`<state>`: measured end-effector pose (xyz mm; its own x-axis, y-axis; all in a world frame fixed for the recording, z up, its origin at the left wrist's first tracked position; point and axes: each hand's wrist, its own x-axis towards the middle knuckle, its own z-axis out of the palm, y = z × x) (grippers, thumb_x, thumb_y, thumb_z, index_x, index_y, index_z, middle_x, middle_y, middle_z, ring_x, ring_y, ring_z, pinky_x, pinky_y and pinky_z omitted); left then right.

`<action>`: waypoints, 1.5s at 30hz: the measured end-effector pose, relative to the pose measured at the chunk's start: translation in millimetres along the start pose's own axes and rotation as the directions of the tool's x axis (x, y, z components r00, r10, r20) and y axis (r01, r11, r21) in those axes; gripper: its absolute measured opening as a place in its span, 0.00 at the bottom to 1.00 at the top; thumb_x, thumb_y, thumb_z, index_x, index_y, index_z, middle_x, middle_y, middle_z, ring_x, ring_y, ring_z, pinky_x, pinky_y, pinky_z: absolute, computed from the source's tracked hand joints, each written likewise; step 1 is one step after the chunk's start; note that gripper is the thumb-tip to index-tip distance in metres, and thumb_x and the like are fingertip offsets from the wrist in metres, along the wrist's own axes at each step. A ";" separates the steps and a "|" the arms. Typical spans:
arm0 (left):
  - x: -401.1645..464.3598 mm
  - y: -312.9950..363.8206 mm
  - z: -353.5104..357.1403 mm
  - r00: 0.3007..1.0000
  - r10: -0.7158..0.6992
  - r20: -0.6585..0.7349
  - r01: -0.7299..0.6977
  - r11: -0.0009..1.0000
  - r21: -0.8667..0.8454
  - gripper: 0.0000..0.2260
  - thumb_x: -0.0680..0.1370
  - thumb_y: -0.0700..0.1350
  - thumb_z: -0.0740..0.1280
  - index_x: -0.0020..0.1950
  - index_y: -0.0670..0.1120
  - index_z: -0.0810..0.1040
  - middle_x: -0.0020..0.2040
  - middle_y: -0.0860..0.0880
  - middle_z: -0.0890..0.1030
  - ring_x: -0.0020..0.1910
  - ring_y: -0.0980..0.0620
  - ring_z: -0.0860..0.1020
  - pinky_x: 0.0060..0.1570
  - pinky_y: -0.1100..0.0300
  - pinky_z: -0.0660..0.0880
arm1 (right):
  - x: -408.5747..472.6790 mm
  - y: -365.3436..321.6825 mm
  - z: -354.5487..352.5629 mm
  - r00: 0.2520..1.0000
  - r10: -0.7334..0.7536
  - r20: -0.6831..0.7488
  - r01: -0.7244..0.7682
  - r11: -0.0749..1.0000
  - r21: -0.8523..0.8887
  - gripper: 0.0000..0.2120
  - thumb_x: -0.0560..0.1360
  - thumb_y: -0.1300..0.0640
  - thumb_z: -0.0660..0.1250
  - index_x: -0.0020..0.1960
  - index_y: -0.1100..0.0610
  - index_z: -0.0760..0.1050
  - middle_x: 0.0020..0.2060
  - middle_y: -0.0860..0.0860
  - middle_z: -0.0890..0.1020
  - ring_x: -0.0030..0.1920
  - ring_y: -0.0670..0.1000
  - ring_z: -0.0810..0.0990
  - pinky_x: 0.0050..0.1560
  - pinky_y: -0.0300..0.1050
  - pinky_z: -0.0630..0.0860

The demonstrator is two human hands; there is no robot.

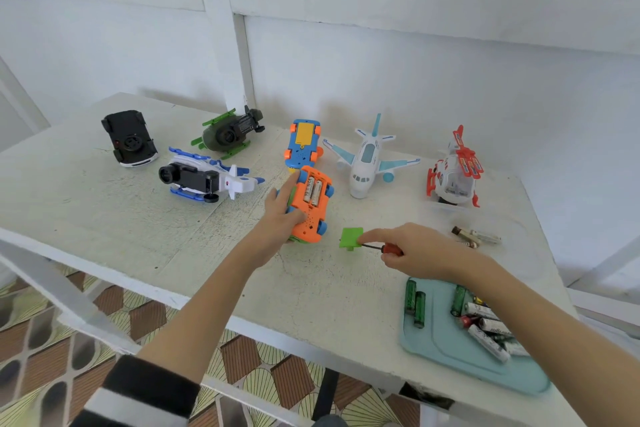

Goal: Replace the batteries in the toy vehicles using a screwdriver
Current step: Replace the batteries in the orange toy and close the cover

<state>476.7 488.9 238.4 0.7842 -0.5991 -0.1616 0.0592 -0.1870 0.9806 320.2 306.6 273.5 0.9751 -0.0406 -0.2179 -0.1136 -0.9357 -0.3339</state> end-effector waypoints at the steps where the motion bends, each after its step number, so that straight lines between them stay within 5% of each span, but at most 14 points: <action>1: 0.6 -0.7 0.1 1.000 0.005 -0.002 -0.005 1.000 0.004 0.34 0.80 0.32 0.58 0.74 0.66 0.56 0.69 0.49 0.61 0.65 0.43 0.72 0.47 0.52 0.80 | 0.5 -1.3 1.4 0.999 0.005 0.039 -0.005 1.000 -0.009 0.24 0.76 0.60 0.55 0.67 0.39 0.66 0.29 0.44 0.70 0.30 0.42 0.69 0.36 0.39 0.67; 5: 1.2 0.1 1.9 0.999 0.036 0.008 -0.037 0.999 0.040 0.32 0.80 0.32 0.58 0.69 0.69 0.57 0.66 0.49 0.61 0.66 0.42 0.71 0.50 0.52 0.79 | -0.4 -5.7 1.8 0.990 0.021 0.142 -0.012 0.998 -0.060 0.27 0.76 0.60 0.55 0.71 0.39 0.61 0.29 0.43 0.68 0.31 0.40 0.67 0.34 0.36 0.64; 8: 0.6 4.4 2.3 0.999 0.047 0.027 -0.047 0.999 0.019 0.32 0.80 0.32 0.57 0.67 0.69 0.57 0.67 0.50 0.61 0.65 0.44 0.71 0.41 0.59 0.79 | -5.1 -5.4 -3.2 0.975 0.058 0.215 -0.047 0.997 -0.056 0.28 0.75 0.61 0.57 0.72 0.41 0.61 0.29 0.42 0.68 0.31 0.40 0.68 0.37 0.37 0.68; 11: 2.9 7.2 1.4 0.996 0.064 0.055 -0.065 0.998 0.011 0.33 0.80 0.32 0.58 0.67 0.70 0.58 0.69 0.50 0.62 0.65 0.44 0.72 0.38 0.60 0.79 | -12.8 -3.6 -14.6 0.947 0.110 0.301 -0.109 0.994 -0.020 0.27 0.73 0.61 0.58 0.69 0.43 0.65 0.30 0.44 0.73 0.33 0.47 0.74 0.42 0.48 0.77; 14: 6.9 11.3 2.7 0.990 0.097 0.106 -0.099 0.995 0.013 0.33 0.80 0.32 0.58 0.68 0.70 0.58 0.71 0.49 0.62 0.66 0.44 0.72 0.42 0.57 0.80 | -21.4 -4.9 -36.5 0.933 0.138 0.333 -0.149 0.989 0.006 0.17 0.73 0.60 0.63 0.61 0.52 0.73 0.37 0.53 0.82 0.34 0.51 0.76 0.35 0.45 0.75; 19: 12.3 27.0 12.7 0.969 0.170 0.180 -0.175 0.985 0.011 0.34 0.80 0.32 0.58 0.66 0.72 0.58 0.68 0.55 0.61 0.67 0.45 0.70 0.50 0.51 0.80 | -31.3 -4.0 -76.6 0.985 0.159 -0.073 -0.135 0.956 0.261 0.02 0.74 0.59 0.66 0.46 0.56 0.76 0.31 0.50 0.83 0.29 0.45 0.74 0.32 0.44 0.72; 22: 12.3 37.9 22.5 0.947 0.223 0.231 -0.229 0.973 0.001 0.34 0.80 0.31 0.57 0.61 0.75 0.60 0.66 0.57 0.63 0.67 0.45 0.70 0.48 0.53 0.80 | -25.6 -2.8 -83.8 0.913 0.205 -0.353 -0.099 0.950 0.297 0.02 0.75 0.59 0.66 0.45 0.57 0.76 0.32 0.48 0.82 0.28 0.41 0.73 0.33 0.38 0.74; 25: 14.2 43.4 32.7 0.930 0.238 0.281 -0.246 0.969 -0.009 0.35 0.80 0.31 0.58 0.59 0.76 0.61 0.66 0.56 0.64 0.67 0.44 0.71 0.44 0.58 0.81 | -19.8 1.5 -80.6 0.815 0.270 -0.513 -0.202 0.962 0.186 0.04 0.74 0.55 0.65 0.44 0.53 0.77 0.34 0.44 0.79 0.39 0.47 0.77 0.44 0.47 0.76; 28: 18.0 45.5 41.9 0.917 0.253 0.310 -0.265 0.964 -0.001 0.34 0.80 0.32 0.58 0.61 0.76 0.62 0.70 0.47 0.62 0.66 0.43 0.71 0.44 0.59 0.81 | -22.8 3.8 -77.9 0.754 0.319 -0.574 -0.286 0.946 0.151 0.06 0.75 0.53 0.64 0.46 0.53 0.78 0.36 0.44 0.77 0.42 0.48 0.76 0.41 0.42 0.69; 37: 19.7 56.5 83.4 0.899 0.249 0.361 -0.265 0.964 -0.005 0.35 0.80 0.32 0.58 0.62 0.77 0.61 0.71 0.49 0.61 0.68 0.44 0.69 0.44 0.61 0.80 | -54.3 28.6 -89.4 0.699 0.346 -0.625 -0.359 0.927 0.111 0.05 0.73 0.54 0.64 0.44 0.52 0.79 0.33 0.44 0.75 0.40 0.49 0.73 0.35 0.40 0.64; 45: 17.1 65.7 127.7 0.877 0.291 0.381 -0.307 0.951 -0.020 0.35 0.79 0.32 0.59 0.61 0.76 0.62 0.61 0.65 0.62 0.68 0.46 0.69 0.48 0.59 0.80 | -81.7 62.8 -99.0 0.699 0.352 -0.623 -0.379 0.920 0.095 0.06 0.73 0.55 0.64 0.44 0.54 0.79 0.36 0.47 0.79 0.41 0.51 0.74 0.38 0.42 0.67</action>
<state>415.1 366.9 285.9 0.4700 -0.8768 0.1016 -0.1727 0.0215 0.9847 252.3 216.4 361.1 0.7597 -0.5761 0.3015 -0.4924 -0.8126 -0.3119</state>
